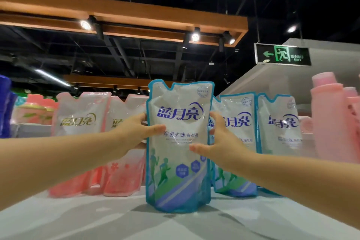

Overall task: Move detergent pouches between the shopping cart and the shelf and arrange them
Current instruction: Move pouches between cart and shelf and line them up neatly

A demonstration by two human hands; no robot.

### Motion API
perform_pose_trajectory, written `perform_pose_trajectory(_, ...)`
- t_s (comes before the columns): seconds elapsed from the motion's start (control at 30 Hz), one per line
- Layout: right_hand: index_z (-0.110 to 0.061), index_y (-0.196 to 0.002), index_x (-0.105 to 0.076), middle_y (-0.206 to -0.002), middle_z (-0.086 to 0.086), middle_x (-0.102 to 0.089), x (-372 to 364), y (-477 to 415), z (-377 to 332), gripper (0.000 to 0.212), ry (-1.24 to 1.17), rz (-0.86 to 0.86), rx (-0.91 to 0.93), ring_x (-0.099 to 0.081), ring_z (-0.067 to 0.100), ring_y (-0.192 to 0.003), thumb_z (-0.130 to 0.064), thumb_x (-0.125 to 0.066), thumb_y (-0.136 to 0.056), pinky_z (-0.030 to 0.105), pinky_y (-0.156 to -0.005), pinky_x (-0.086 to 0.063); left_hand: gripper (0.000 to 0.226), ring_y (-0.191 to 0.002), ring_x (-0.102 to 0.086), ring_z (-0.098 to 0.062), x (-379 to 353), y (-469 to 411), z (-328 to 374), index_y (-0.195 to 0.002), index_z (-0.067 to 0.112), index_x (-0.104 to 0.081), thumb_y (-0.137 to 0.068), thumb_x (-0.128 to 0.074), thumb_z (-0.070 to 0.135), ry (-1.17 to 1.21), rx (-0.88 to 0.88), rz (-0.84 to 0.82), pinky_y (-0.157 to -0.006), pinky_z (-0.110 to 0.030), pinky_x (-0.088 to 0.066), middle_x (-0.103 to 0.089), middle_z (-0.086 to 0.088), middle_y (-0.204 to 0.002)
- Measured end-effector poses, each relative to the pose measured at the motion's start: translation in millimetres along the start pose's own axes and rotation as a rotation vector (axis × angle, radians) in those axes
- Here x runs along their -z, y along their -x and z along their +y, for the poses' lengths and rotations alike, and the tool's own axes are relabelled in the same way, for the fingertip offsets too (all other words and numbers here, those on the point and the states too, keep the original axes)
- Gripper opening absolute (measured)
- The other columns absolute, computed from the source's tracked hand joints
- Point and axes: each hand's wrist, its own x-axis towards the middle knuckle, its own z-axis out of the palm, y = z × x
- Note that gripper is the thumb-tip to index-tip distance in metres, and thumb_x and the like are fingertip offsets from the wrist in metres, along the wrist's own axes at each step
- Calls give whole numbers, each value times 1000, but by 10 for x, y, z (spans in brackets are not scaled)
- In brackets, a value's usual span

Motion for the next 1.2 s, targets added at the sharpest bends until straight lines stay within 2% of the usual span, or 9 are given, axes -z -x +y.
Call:
perform_pose_trajectory(0.07,-34,-148,0,-145,-2,-34,-63,88,-29,96,141,-67,48,-45,16,-123,-35,-70,-82,24,-93,-38,32,-80,-67,-16,1,13,-14,-113,13,-56,-82,-66,17,-11,-10,38,-58,-28,-56,-67,-4,-95)
perform_pose_trajectory(0.17,-36,-148,10,-153,-6,-20,-155,-15,-94,98,210,-184,16,-45,18,-124,-33,-66,-86,22,-91,-39,32,-75,-65,-14,-30,16,-13,-113,14,-55,-83,-66,15,-8,4,66,-53,-27,-55,-65,-3,-91)
perform_pose_trajectory(0.3,-39,-148,11,-148,-1,-35,-142,-224,-129,97,232,-305,-39,-50,15,-108,-29,-64,-87,22,-82,-40,33,-76,-65,-15,-11,16,4,-111,18,-51,-82,-67,18,-14,16,87,-54,-29,-55,-67,-3,-91)
perform_pose_trajectory(0.4,-42,-148,5,-138,1,-46,-126,-286,-97,93,161,-328,-72,-53,17,-109,-30,-64,-87,22,-85,-40,33,-80,-65,-18,-31,7,5,-111,18,-49,-83,-66,16,-9,28,83,-61,-32,-56,-67,-7,-94)
perform_pose_trajectory(0.57,-44,-147,1,-135,-1,-47,-162,-351,-30,91,64,-301,-108,-57,16,-104,-32,-65,-85,32,-95,-49,36,-91,-65,-23,-102,-67,-3,-114,18,-48,-83,-66,16,-19,57,72,-73,-39,-56,-65,-10,-105)
perform_pose_trajectory(0.73,-38,-148,1,-108,-2,-51,-145,-344,29,89,50,-268,-137,-52,6,-75,-30,-62,-87,19,-68,-47,36,-95,-65,-26,-215,-142,-13,-116,16,-48,-84,-64,15,-28,63,48,-79,-43,-56,-63,-11,-110)
perform_pose_trajectory(0.87,-33,-150,-1,-133,2,-47,-123,-250,80,83,79,-234,-128,-55,15,-99,-27,-59,-89,19,-72,-42,31,-96,-64,-26,-305,-201,-43,-117,15,-49,-88,-59,13,11,68,35,-83,-42,-54,-64,-8,-105)
perform_pose_trajectory(1.03,-33,-150,-2,-145,1,-30,-210,-238,183,85,118,-229,-130,-54,15,-98,-27,-59,-87,18,-65,-43,29,-98,-63,-25,-367,-296,-112,-120,12,-51,-91,-56,13,12,66,30,-89,-44,-52,-64,-8,-104)
perform_pose_trajectory(1.2,-32,-150,-5,-140,3,-29,-239,-239,225,83,121,-224,-120,-54,15,-94,-25,-59,-86,14,-56,-39,28,-100,-63,-23,-323,-311,-139,-118,16,-53,-90,-57,15,3,69,-4,-88,-41,-53,-64,-6,-107)
